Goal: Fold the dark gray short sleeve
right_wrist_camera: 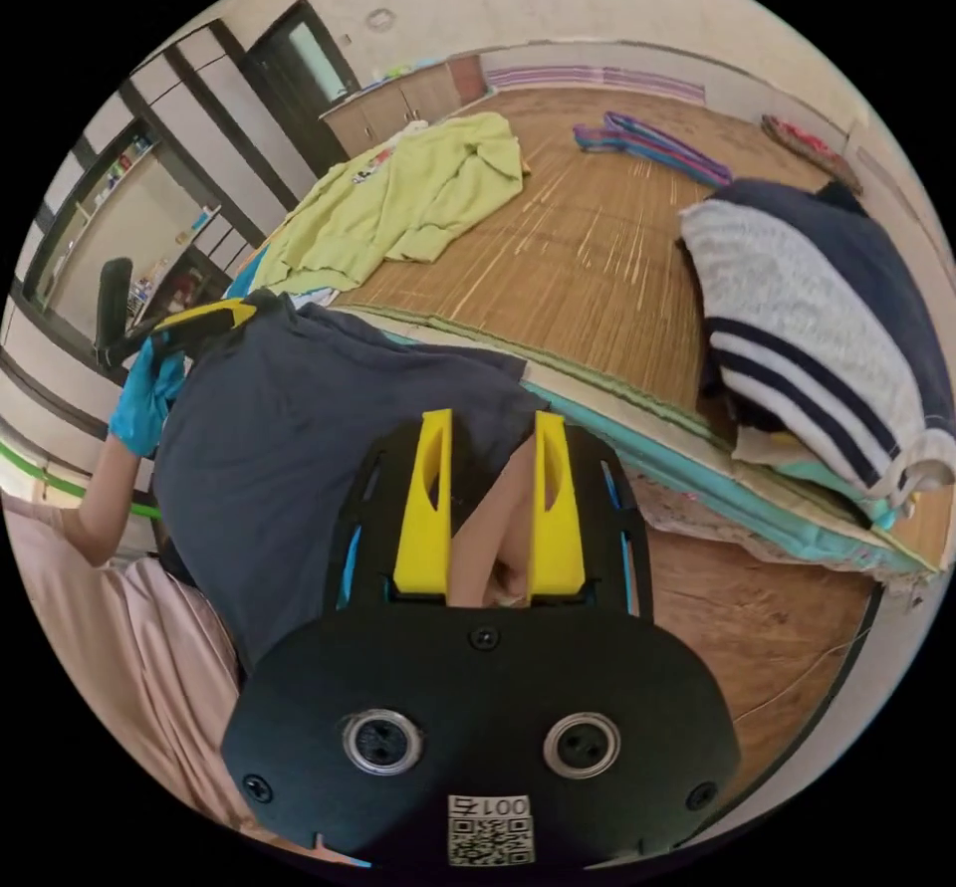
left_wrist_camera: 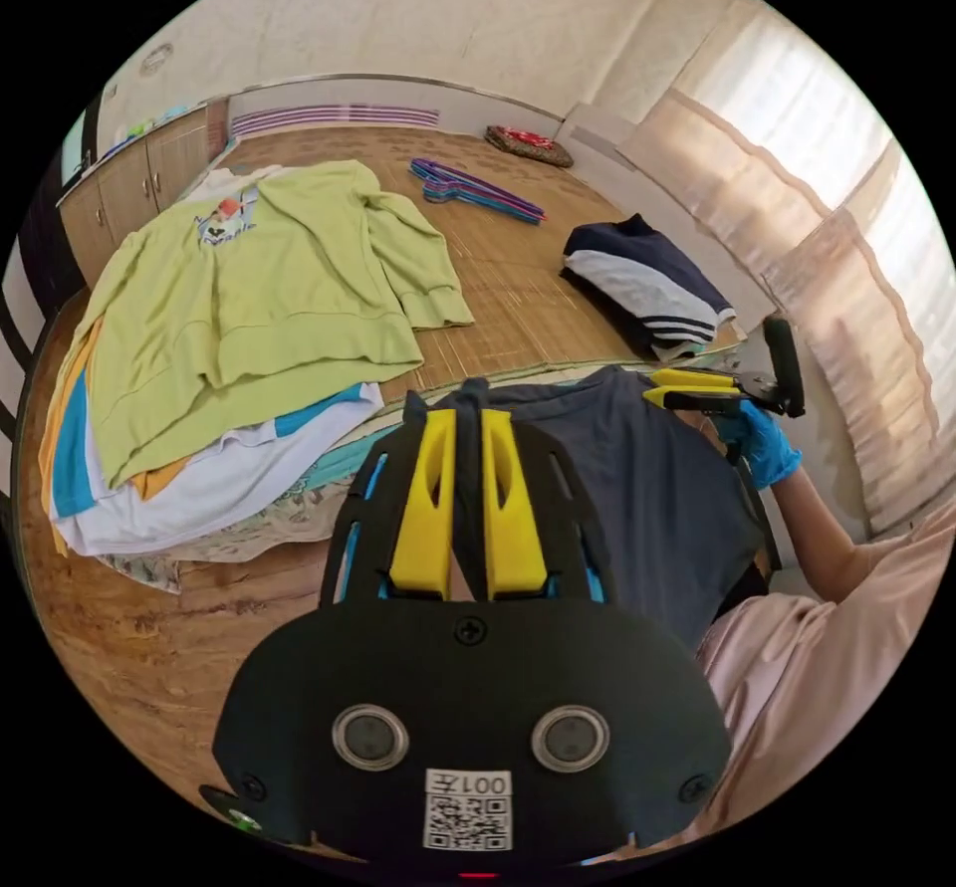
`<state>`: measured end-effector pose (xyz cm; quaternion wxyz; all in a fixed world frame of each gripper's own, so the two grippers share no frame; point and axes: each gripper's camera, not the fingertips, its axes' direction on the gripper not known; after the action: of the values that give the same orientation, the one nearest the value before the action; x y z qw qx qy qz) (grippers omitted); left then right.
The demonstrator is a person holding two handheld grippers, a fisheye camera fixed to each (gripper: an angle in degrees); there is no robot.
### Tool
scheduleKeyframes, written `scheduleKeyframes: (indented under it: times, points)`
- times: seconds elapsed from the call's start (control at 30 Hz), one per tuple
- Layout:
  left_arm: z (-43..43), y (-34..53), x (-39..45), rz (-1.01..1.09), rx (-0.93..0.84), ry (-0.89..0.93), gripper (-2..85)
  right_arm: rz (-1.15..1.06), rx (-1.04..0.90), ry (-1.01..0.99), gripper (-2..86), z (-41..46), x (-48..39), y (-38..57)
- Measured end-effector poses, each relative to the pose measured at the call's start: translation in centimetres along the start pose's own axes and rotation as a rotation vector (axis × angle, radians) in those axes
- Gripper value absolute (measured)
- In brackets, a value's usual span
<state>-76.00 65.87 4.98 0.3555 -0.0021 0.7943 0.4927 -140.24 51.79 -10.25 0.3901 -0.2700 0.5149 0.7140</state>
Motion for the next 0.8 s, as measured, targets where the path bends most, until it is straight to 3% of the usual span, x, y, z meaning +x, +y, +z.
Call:
scheduleKeyframes:
  times: [0.07, 0.23, 0.4, 0.53, 0.8]
  points:
    - [-0.2, 0.5, 0.3, 0.042, 0.015, -0.052, -0.6, 0.010, 0.022, -0.041, 5.0, -0.1, 0.4, 0.3]
    - [-2.6, 1.6, -0.4, 0.034, 0.133, -0.094, -1.0, 0.016, 0.190, 0.076, 2.3, -3.5, -0.4, 1.3]
    - [1.8, 1.8, -4.1, -0.062, -0.015, -0.035, -1.0, 0.033, 0.102, 0.109, 1.8, -0.9, 0.4, 0.8]
    - [2.1, 3.0, -6.5, -0.159, 0.062, 0.092, -0.6, 0.023, 0.112, 0.155, 1.8, -0.8, 0.1, 0.9]
    - [-1.9, 4.4, -8.0, -0.085, 0.094, 0.141, 1.2, -0.150, 0.052, 0.061, 4.2, -4.6, -0.3, 1.8]
